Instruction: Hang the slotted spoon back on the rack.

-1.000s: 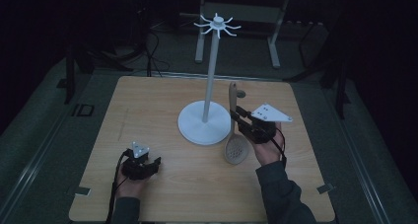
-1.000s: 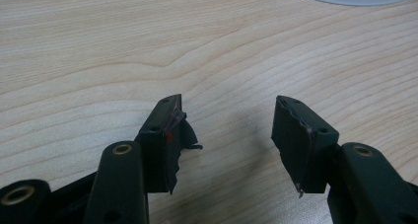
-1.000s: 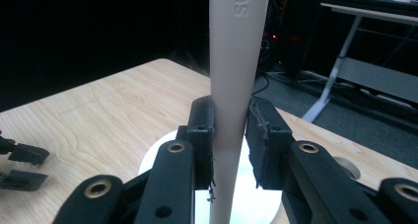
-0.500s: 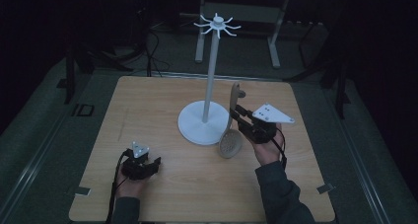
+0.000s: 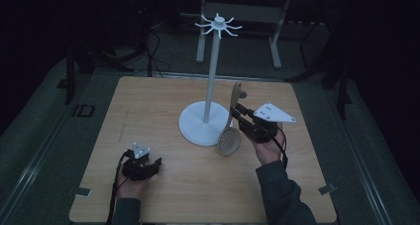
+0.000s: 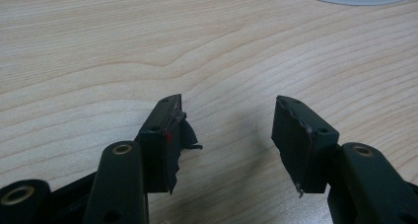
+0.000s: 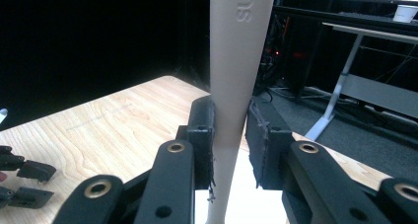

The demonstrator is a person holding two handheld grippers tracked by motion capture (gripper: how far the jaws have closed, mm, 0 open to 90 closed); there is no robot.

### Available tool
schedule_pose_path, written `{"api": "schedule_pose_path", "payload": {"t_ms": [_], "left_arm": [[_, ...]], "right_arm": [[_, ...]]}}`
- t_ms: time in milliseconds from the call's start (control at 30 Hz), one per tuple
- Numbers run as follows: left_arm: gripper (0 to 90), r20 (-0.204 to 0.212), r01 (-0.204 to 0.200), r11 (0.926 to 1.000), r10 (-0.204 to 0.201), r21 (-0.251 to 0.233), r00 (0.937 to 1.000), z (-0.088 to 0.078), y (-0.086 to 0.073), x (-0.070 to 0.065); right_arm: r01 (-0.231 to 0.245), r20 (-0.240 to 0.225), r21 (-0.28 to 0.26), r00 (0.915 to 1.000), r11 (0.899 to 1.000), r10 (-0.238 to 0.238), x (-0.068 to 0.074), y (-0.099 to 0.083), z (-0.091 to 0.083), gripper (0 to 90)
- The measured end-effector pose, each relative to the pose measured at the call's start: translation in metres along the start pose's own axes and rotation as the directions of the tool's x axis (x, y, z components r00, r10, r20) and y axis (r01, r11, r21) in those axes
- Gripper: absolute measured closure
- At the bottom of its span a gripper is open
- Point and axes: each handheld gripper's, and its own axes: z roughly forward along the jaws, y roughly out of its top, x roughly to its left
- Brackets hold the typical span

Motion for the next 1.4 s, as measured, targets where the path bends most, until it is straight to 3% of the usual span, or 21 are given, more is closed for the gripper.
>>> {"api": "schedule_pose_path", "payload": {"t_ms": [733, 1100, 1400], "left_arm": [[46.0, -0.002, 0.001, 1.0000, -0.001, -0.002, 1.0000, -0.001, 0.000, 0.000], [46.0, -0.003, 0.000, 1.0000, 0.000, -0.002, 1.0000, -0.001, 0.000, 0.001], [46.0, -0.003, 0.003, 1.0000, -0.003, -0.002, 1.0000, -0.001, 0.000, 0.001]], "right_arm": [[-0.001, 0.015, -0.002, 0.9999, 1.000, 0.001, -0.004, 0.011, 0.003, 73.3], [-0.035, 0.021, -0.009, 0.9992, 0.999, 0.035, -0.011, 0.020, 0.006, 73.3], [-0.032, 0.025, -0.009, 0.9992, 0.999, 0.032, -0.014, 0.028, 0.009, 73.3]]}}
